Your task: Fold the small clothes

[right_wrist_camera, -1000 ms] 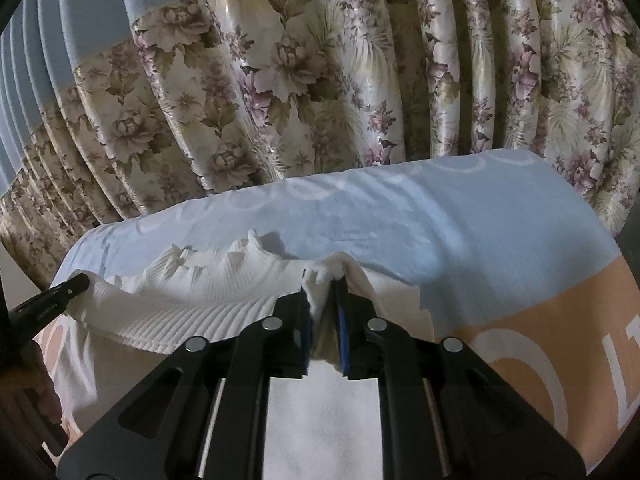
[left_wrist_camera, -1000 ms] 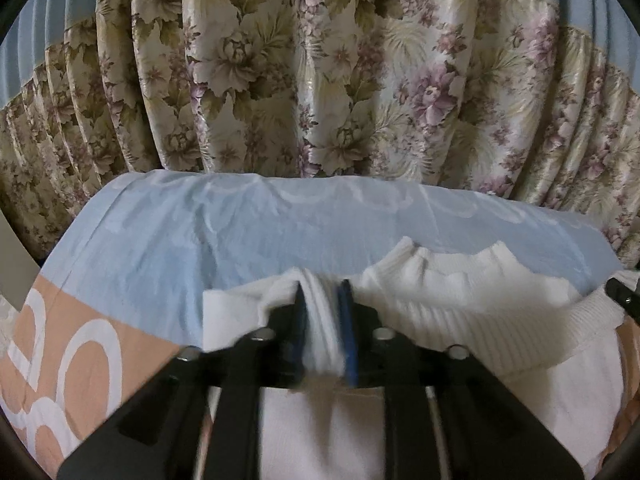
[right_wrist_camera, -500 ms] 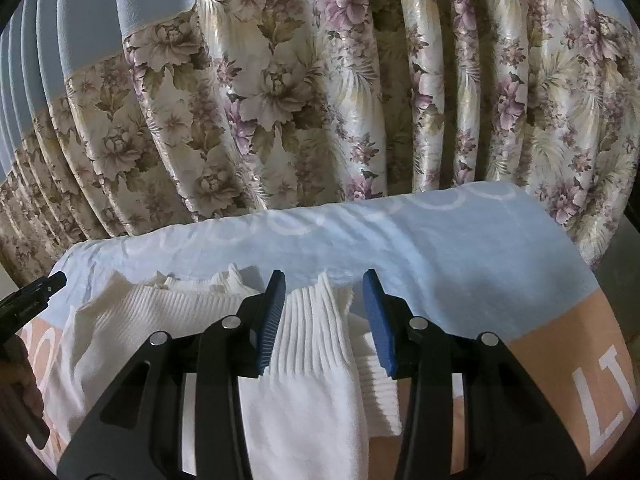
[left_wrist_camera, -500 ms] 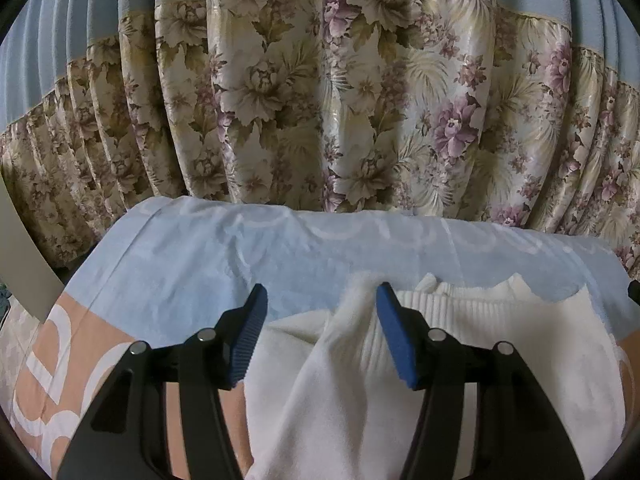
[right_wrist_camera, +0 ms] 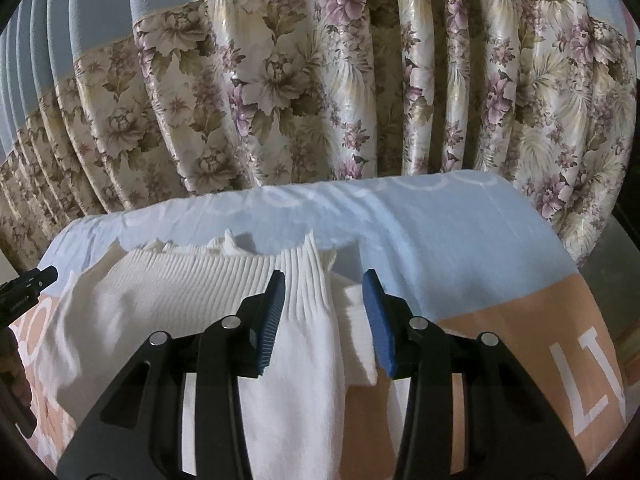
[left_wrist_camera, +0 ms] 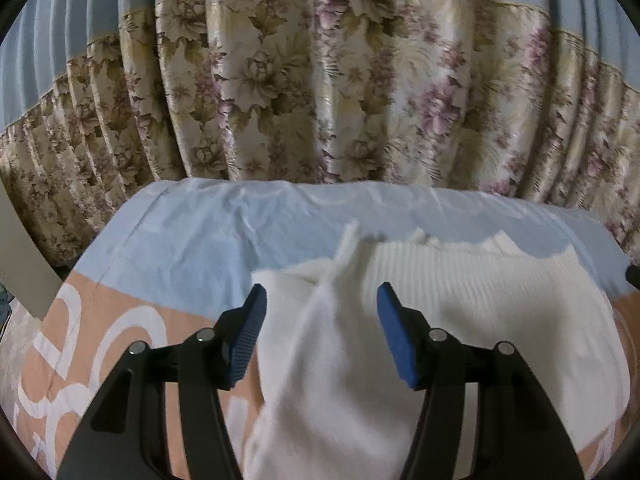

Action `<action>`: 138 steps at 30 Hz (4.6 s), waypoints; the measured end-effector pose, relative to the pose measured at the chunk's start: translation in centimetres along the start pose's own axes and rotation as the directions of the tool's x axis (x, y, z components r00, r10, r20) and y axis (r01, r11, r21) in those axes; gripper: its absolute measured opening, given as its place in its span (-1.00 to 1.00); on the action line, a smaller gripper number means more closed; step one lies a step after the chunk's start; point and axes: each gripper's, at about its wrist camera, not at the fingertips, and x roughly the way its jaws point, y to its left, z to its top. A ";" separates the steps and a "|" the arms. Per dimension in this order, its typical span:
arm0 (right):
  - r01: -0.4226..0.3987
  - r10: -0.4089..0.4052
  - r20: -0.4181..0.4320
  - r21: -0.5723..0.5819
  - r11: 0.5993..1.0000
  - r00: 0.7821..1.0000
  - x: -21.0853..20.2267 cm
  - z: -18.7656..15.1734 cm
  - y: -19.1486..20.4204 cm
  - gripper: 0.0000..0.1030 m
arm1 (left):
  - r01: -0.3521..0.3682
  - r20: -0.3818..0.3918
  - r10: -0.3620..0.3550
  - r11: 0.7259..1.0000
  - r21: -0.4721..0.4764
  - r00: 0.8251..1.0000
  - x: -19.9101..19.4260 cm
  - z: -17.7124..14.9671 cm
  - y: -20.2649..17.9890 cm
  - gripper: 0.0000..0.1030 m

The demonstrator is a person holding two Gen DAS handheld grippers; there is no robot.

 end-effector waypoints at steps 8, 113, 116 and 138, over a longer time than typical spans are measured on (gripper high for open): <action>-0.023 0.020 -0.124 -0.024 0.999 0.992 1.4 -3.8 -0.7 -0.10 | 0.069 -0.024 -0.068 0.997 0.044 0.997 -1.8 -4.2 -3.4 0.28; -0.301 0.298 -0.081 -0.018 0.953 0.951 -4.0 0.7 12.4 -0.08 | 0.250 -0.102 -0.256 0.966 -0.066 0.961 -5.8 -8.5 -1.5 0.66; -0.291 0.289 -0.086 -0.007 0.957 0.953 -4.5 0.0 10.9 -0.08 | 0.271 -0.150 -0.283 0.958 -0.094 0.947 -4.3 -9.8 -2.5 0.66; -0.319 0.297 -0.246 -0.051 0.947 0.922 -1.5 -5.9 13.3 -0.07 | 0.160 -0.127 -0.123 0.925 0.345 0.984 -2.7 -11.7 1.0 -0.36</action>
